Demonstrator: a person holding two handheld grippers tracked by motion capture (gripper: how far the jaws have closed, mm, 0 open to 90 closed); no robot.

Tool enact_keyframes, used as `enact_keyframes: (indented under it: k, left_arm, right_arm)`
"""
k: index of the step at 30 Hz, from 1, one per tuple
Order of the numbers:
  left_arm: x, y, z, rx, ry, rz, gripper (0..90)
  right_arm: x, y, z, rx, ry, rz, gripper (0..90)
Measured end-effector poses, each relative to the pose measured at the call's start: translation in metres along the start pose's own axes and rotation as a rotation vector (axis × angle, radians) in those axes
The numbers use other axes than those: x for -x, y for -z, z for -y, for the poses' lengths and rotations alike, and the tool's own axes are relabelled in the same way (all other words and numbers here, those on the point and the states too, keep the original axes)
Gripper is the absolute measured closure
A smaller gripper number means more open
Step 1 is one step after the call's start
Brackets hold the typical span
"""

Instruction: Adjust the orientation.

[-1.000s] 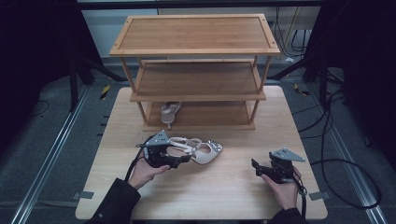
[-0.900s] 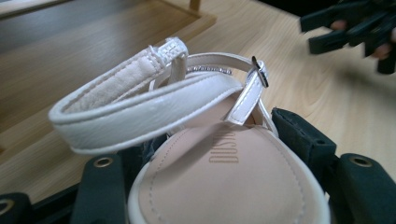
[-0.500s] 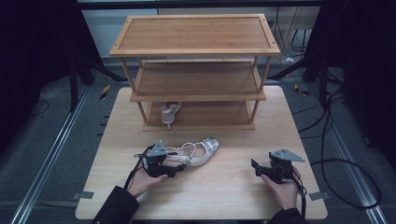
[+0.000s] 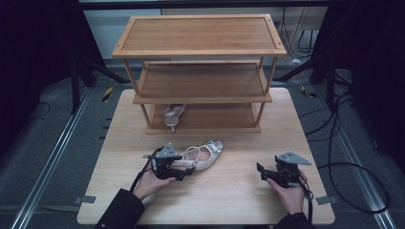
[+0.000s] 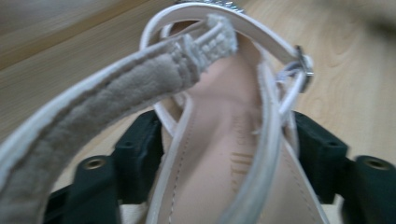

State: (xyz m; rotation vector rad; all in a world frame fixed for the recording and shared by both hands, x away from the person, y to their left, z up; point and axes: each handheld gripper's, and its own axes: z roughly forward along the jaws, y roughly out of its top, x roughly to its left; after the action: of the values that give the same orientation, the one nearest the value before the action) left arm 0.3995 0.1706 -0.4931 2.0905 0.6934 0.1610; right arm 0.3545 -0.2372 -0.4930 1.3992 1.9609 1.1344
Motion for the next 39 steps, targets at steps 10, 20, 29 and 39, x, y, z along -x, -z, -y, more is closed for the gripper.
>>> enact_keyframes:
  k: [10,20,29,39]
  left_arm:
    - [0.006,0.005,-0.004,0.012,0.023,-0.022,38.5]
    - [-0.008,0.01,-0.037,0.103,0.074,-0.2,38.5]
    - [-0.029,-0.02,-0.073,0.142,0.113,-0.384,38.5]
    - [-0.049,-0.057,-0.082,0.15,0.223,-0.499,38.5]
  right_arm:
    - [0.001,0.001,0.0,0.005,0.001,0.002,19.8]
    - [0.001,0.0,0.0,0.003,-0.001,0.001,19.9]
    - [0.001,0.0,0.0,0.005,-0.003,-0.006,20.0]
    - [0.002,0.0,0.001,0.007,-0.003,-0.01,20.1]
